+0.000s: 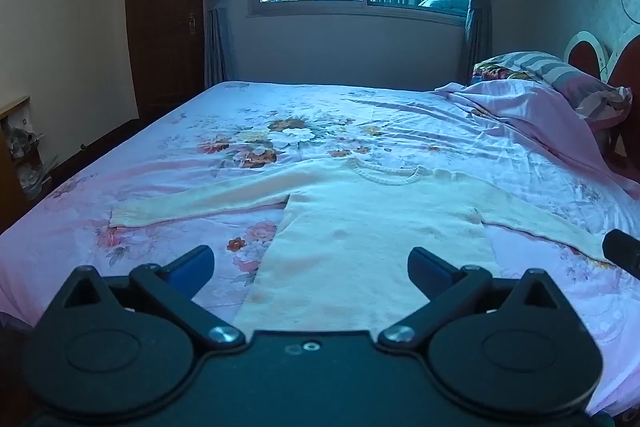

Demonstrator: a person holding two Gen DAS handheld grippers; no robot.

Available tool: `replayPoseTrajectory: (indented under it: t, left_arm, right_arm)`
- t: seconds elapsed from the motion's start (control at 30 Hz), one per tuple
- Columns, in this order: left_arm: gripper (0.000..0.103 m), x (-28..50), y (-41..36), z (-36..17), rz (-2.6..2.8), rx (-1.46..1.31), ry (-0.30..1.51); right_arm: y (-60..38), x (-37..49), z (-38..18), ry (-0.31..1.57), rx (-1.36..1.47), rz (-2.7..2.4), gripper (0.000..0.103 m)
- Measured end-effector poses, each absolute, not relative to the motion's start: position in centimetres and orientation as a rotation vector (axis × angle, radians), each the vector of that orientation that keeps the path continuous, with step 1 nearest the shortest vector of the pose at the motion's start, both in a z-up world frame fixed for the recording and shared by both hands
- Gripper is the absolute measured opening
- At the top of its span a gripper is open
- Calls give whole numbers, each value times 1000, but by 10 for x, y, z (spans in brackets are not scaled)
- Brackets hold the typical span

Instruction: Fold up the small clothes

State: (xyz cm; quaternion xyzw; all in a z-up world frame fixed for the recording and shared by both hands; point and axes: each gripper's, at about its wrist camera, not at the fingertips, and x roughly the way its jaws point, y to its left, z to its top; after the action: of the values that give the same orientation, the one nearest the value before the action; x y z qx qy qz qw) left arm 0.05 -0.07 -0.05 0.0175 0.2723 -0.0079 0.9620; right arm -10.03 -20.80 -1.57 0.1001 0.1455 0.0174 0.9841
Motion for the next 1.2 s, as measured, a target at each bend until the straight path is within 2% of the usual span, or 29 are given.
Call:
replayPoseTrajectory:
  t: [0.87, 1.2]
  left_arm:
    - [102, 2, 5, -7, -1, -8, 527]
    - [102, 5, 5, -9, 9, -5, 570]
  right_arm:
    - [-207, -93, -28, 299, 197, 46, 103]
    - [-208, -94, -29, 296, 181, 43, 103]
